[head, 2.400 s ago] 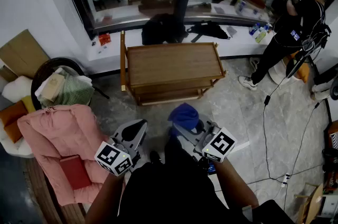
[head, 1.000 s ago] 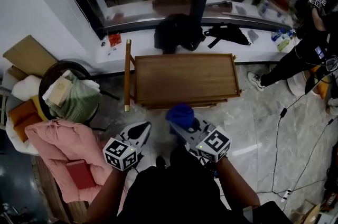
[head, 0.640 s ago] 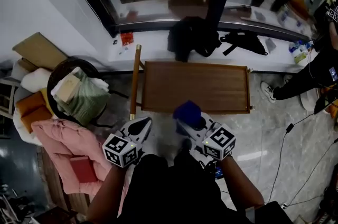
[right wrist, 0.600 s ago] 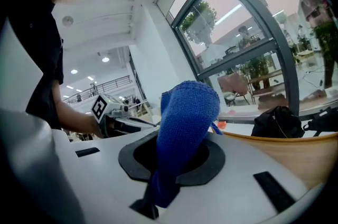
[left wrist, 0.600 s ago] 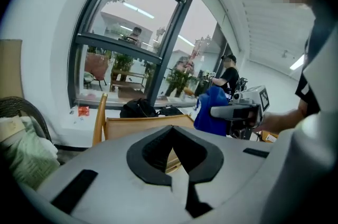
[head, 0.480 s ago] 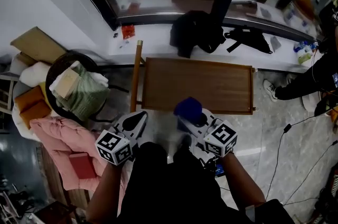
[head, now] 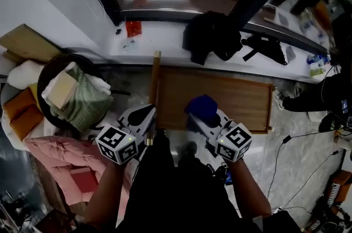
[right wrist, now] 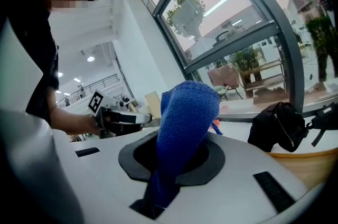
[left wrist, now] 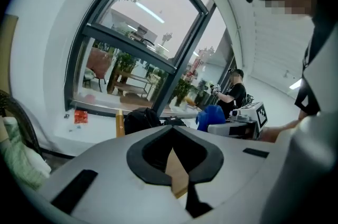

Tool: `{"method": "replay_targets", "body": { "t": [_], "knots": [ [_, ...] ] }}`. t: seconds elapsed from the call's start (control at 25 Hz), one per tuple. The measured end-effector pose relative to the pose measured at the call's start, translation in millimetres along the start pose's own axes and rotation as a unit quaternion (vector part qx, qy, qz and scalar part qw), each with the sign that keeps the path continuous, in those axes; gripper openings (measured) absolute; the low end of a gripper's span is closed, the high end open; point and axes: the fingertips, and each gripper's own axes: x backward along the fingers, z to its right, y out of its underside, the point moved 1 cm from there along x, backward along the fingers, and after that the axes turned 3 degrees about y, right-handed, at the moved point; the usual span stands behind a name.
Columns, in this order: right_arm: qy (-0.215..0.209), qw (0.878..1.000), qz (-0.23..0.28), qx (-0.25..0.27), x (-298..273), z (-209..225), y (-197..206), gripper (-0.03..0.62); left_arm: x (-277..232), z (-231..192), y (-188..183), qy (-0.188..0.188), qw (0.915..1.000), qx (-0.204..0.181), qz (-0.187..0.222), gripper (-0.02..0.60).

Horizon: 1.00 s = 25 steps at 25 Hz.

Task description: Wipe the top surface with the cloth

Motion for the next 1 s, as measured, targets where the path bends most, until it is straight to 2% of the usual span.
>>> {"method": "replay_targets", "body": {
  "t": [0.2, 0.48, 0.6, 0.72, 0.84, 1.0],
  "knots": [
    [0.017, 0.999, -0.033, -0.013, -38, 5, -3, 0.060, -5, -34, 7, 0.023, 0.9993, 0.014, -0.027, 0.009],
    [0.038, 0.996, -0.069, -0.036, -63, 21, 2, 0.060, -17, -46, 18, 0.063, 0.9961, 0.045, -0.041, 0.009],
    [0.031, 0.996, -0.079, -0.038, -73, 28, 1, 0.060, -24, -44, 22, 0.096, 0.9909, 0.087, -0.037, 0.009],
    [0.007, 0.995, -0.090, -0.047, -82, 34, 4, 0.060, -28, -43, 22, 0.106, 0.9902, 0.086, -0.029, 0.009],
    [-0.021, 0.993, -0.105, -0.048, -90, 42, 12, 0.060, -34, -44, 21, 0.102, 0.9918, 0.070, -0.033, 0.009],
    [-0.048, 0.989, -0.130, -0.056, -100, 55, 24, 0.060, -43, -49, 33, 0.062, 0.9935, 0.049, -0.083, 0.009]
  ]
}}
